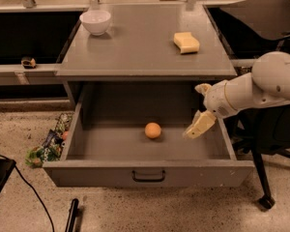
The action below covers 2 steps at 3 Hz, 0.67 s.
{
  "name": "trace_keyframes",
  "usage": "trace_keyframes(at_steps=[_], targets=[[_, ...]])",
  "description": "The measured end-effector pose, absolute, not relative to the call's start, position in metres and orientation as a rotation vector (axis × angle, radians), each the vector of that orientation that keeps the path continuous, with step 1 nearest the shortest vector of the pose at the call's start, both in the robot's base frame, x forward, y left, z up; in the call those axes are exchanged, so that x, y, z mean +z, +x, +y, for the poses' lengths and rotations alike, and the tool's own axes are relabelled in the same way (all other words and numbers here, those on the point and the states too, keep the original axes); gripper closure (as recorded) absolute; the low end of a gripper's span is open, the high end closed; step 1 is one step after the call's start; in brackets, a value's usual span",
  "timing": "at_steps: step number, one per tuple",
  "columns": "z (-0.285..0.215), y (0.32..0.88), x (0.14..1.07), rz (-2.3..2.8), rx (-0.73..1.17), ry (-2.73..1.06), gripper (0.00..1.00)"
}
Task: Pick orange from top drawer and place on counter
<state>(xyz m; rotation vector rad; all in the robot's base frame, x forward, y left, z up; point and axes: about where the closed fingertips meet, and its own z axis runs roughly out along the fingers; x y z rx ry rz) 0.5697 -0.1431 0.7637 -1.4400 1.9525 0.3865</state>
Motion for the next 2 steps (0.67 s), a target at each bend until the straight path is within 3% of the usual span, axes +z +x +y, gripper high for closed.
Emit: trace_keyframes(at_steps=[2], targets=[[-0.115,0.597,0.718,1.928,0.342,-1.373,0.0]])
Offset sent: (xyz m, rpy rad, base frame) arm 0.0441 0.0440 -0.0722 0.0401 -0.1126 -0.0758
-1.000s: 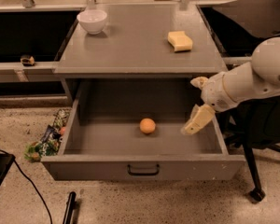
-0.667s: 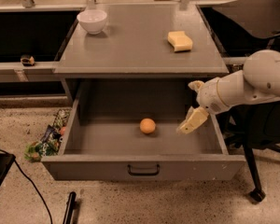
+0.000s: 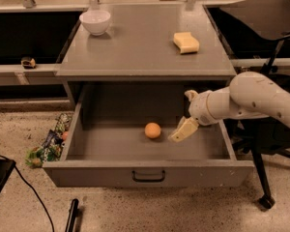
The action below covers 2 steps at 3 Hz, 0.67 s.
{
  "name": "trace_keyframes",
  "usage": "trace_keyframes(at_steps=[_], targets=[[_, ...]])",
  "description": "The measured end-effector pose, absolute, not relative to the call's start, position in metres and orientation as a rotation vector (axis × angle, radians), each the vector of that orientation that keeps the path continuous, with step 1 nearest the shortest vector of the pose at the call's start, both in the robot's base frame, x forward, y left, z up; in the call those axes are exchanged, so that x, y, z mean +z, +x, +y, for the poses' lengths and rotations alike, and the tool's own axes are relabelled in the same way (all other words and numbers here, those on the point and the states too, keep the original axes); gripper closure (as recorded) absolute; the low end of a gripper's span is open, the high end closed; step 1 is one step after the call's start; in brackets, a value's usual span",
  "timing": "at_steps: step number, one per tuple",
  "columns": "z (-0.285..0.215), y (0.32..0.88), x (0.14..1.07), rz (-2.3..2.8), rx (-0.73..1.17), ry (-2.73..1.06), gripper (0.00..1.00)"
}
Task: Pick orange from top drawer and place on counter
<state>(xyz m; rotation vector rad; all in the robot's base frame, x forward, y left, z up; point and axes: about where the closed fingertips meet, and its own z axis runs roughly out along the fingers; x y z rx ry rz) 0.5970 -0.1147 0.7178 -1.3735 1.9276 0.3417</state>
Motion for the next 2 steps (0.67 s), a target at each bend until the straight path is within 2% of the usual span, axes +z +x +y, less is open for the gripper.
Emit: trace_keyframes(at_steps=[2], targets=[[-0.086,0.615,0.68,1.856,0.388,-1.35,0.0]])
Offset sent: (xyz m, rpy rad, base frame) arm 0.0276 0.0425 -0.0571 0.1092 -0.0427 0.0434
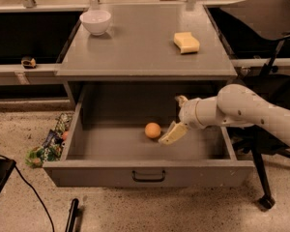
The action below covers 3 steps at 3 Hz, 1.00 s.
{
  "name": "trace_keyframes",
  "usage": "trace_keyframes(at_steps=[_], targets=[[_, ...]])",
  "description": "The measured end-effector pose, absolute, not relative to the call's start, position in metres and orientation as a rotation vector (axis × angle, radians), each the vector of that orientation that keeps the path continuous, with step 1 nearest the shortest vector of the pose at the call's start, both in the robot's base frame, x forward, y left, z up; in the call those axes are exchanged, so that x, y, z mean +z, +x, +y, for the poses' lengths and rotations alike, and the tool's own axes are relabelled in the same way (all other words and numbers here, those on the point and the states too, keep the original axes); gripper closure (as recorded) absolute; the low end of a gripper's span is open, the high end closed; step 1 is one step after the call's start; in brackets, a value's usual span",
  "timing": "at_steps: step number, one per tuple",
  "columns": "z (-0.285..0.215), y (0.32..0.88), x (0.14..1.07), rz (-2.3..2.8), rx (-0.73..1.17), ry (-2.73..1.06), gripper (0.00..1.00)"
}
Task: Pick orange from top drawer and place on counter
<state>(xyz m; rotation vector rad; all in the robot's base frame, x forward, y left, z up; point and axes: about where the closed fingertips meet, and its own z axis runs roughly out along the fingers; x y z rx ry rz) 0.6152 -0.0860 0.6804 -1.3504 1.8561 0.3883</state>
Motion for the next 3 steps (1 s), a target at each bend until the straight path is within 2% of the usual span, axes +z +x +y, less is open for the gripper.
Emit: trace_keyframes(at_steps=[3], targets=[[-0.058,0.626,0.651,1.834,0.49,-1.364,0.0]])
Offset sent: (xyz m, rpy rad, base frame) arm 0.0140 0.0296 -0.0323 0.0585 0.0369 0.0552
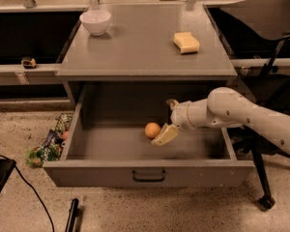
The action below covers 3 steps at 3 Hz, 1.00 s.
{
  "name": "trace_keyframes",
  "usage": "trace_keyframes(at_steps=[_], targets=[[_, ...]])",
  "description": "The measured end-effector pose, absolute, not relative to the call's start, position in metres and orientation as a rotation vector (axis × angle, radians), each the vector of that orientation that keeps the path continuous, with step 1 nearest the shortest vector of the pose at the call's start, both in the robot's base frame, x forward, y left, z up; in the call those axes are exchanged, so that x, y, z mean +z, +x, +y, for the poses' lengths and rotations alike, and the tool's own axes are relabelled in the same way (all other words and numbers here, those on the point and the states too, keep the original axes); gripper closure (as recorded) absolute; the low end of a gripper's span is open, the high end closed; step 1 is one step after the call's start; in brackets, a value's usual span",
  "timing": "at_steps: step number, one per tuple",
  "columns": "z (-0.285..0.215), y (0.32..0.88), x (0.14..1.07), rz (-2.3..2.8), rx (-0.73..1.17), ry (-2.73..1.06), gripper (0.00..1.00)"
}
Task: Pick orange from top drawer and place on counter
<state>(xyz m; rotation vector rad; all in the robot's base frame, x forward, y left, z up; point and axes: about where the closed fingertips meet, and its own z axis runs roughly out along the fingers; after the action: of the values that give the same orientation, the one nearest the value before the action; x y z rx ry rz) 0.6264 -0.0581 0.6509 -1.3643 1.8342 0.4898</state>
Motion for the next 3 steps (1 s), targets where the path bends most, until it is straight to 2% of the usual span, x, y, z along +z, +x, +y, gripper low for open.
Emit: trace_keyframes(at_steps=[2,3], targets=[[-0.039,0.626,0.637,1.842,0.539,-1.396,0.0],[-0.033,0.623,0.633,1.848,0.547,-1.408,0.18]])
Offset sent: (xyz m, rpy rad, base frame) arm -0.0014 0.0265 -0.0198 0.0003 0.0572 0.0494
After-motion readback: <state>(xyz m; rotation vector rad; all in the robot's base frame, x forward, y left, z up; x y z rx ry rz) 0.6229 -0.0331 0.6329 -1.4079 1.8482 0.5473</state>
